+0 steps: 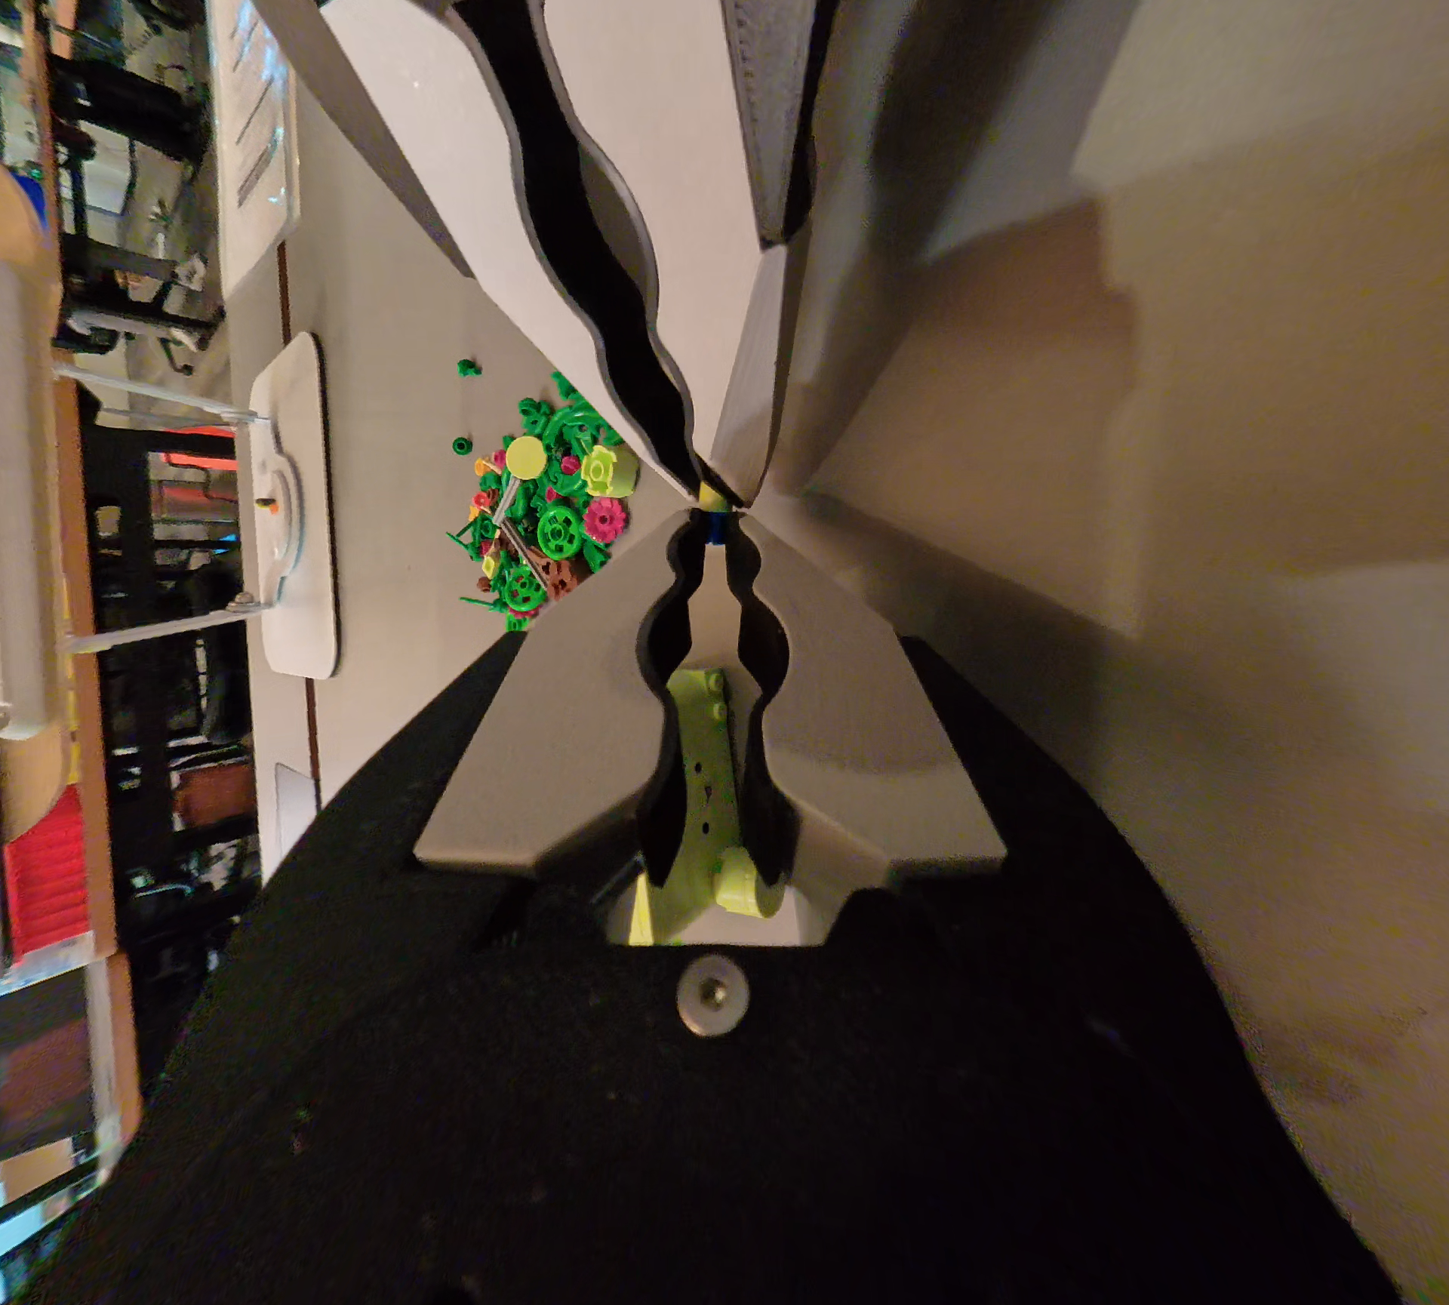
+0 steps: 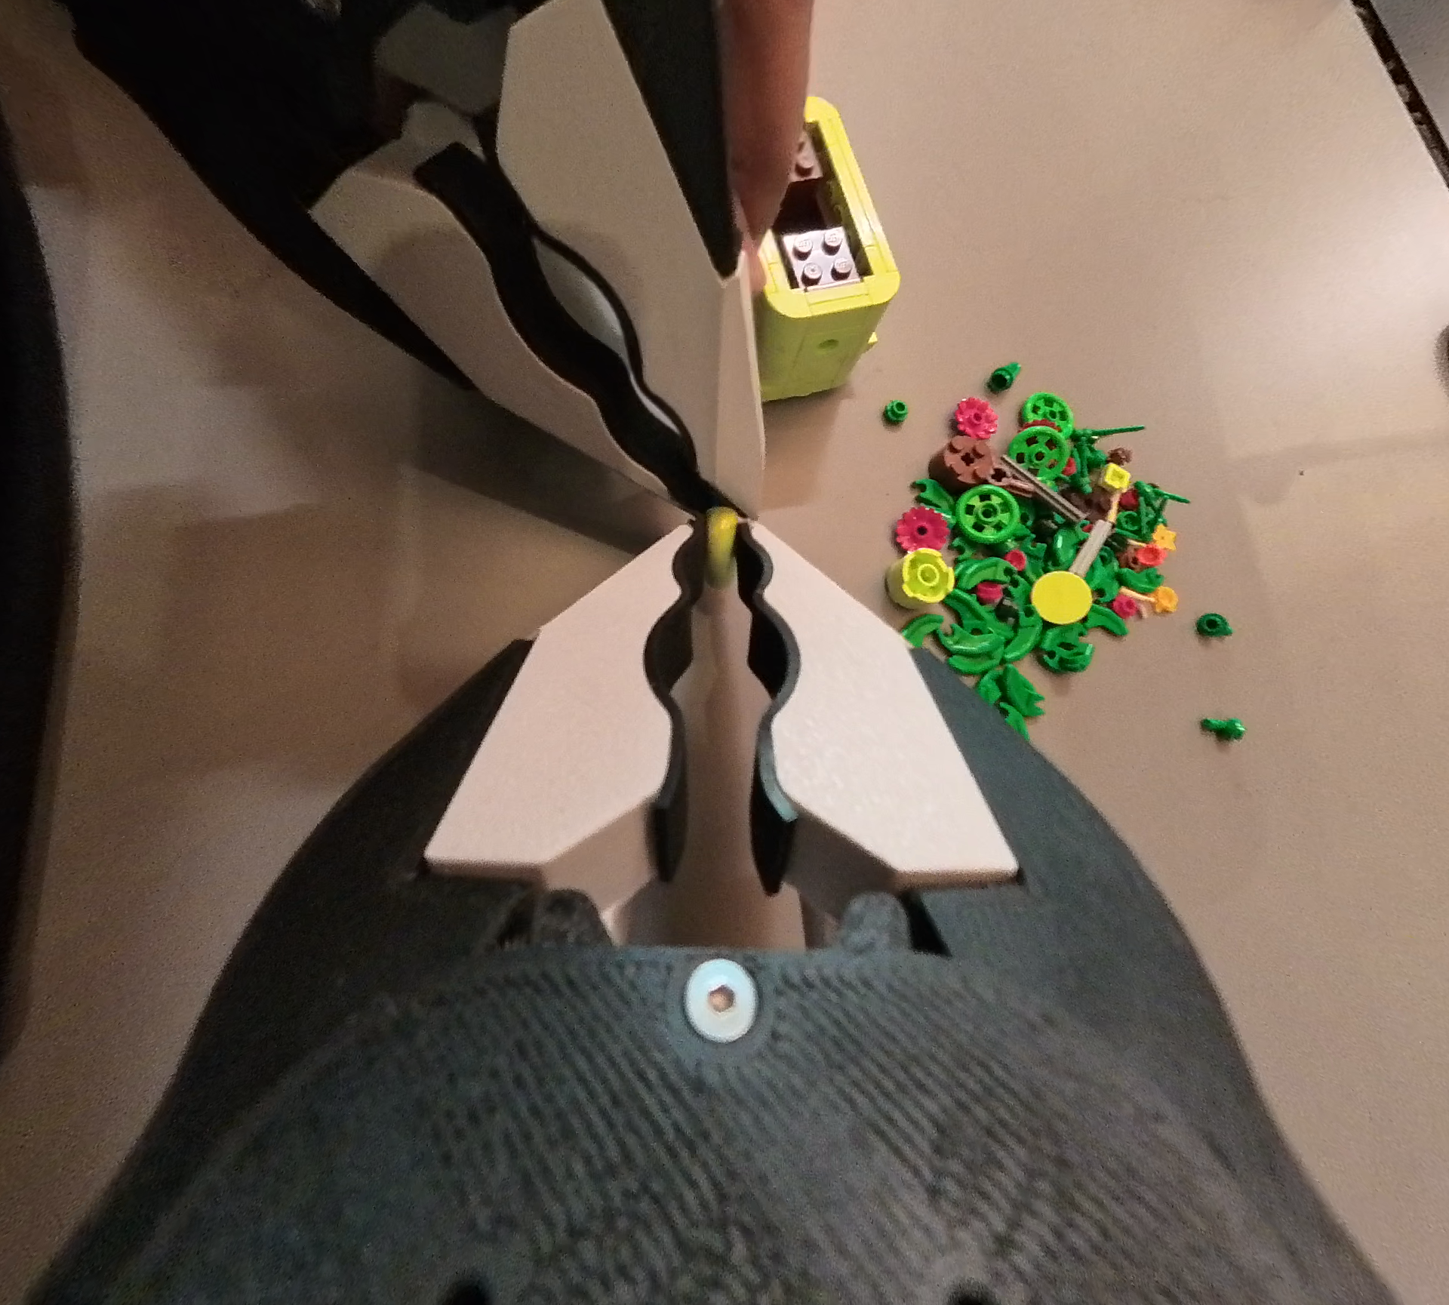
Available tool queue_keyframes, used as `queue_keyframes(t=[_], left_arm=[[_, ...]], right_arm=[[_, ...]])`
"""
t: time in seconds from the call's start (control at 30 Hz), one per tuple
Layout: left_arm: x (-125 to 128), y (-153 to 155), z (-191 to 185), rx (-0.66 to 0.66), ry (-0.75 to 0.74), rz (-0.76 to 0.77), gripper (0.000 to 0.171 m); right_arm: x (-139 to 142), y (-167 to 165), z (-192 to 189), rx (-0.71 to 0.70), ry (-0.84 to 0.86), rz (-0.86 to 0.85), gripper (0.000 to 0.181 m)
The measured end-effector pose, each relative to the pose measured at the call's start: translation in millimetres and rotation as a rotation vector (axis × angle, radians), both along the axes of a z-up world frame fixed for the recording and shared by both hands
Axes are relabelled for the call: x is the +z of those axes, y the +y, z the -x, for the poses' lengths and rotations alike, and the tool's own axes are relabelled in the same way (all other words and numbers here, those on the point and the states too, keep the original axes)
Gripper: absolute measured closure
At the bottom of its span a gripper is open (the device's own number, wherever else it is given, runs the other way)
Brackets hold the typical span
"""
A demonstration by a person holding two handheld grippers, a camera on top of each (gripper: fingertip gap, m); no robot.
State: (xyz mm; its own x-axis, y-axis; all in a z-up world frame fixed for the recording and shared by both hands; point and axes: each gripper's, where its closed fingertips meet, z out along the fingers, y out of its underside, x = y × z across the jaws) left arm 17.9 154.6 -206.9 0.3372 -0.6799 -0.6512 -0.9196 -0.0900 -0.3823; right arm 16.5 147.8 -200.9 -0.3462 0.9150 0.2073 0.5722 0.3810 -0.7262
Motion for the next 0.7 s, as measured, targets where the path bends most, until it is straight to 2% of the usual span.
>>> queue_keyframes(t=[0.23,0.43,0.7], left_arm=[[-3.2,-9.8,-2.2,0.028,-0.088,0.141,0.171],[1.0,-19.0,-11.1,0.039,-0.277,0.293,0.171],[19.7,-48.5,-21.6,0.063,-0.589,0.751,0.171]], right_arm=[[-2.0,-9.0,-2.1,0.058,0.010,0.009,0.175],[3.9,-16.2,-8.8,0.160,0.066,0.010,0.175],[21.6,-40.1,-15.0,0.336,0.196,0.039,0.175]])
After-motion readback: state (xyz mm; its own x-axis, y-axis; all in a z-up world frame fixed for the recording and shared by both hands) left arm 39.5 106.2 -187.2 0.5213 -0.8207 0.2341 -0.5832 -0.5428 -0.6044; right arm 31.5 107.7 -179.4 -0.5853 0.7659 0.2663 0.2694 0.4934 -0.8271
